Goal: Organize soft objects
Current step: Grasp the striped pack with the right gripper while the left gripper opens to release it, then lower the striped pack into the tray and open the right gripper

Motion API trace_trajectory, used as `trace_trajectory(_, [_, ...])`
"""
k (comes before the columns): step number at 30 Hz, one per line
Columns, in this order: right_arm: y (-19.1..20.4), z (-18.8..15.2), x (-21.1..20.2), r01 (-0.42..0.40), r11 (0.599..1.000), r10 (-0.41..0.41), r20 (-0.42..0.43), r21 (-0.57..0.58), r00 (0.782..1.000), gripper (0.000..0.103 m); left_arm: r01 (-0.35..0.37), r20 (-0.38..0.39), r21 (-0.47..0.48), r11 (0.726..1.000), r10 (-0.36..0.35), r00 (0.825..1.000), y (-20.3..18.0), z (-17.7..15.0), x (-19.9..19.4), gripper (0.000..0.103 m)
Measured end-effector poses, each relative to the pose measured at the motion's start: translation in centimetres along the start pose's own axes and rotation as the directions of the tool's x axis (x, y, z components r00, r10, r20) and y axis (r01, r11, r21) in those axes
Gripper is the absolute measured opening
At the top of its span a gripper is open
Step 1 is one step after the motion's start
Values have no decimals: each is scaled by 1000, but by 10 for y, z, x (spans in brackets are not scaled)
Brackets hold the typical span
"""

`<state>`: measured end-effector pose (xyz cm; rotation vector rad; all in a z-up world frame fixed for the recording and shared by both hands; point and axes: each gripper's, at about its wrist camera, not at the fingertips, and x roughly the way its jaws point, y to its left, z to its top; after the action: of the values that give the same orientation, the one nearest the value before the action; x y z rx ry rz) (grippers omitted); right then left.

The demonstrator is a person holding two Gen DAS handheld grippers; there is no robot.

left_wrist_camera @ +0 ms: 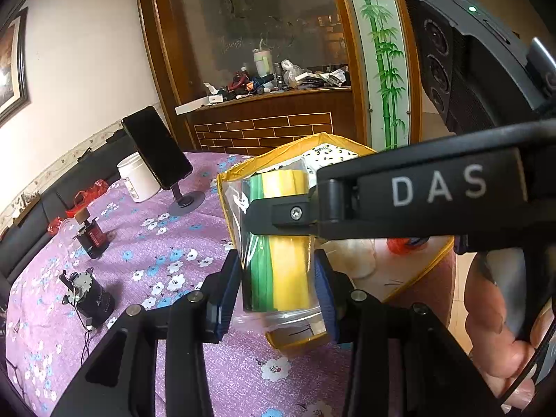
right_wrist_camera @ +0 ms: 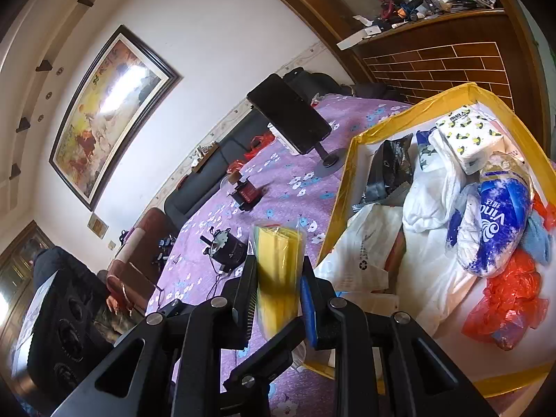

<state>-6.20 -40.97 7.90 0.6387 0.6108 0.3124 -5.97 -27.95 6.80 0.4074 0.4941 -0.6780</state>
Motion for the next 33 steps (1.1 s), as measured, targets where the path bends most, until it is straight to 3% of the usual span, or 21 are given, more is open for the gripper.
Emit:
trace_trajectory(16, [-10,2,-2,23,1000,-23,14,17,1000,24,5,2,5,1000,-5,1000,-2,0,0,47])
trace_trajectory(33, [-31,6,-7,107,993,-109,44,56,993,21,15,-14,-13,1000,-15,1000,1,-1,4,52])
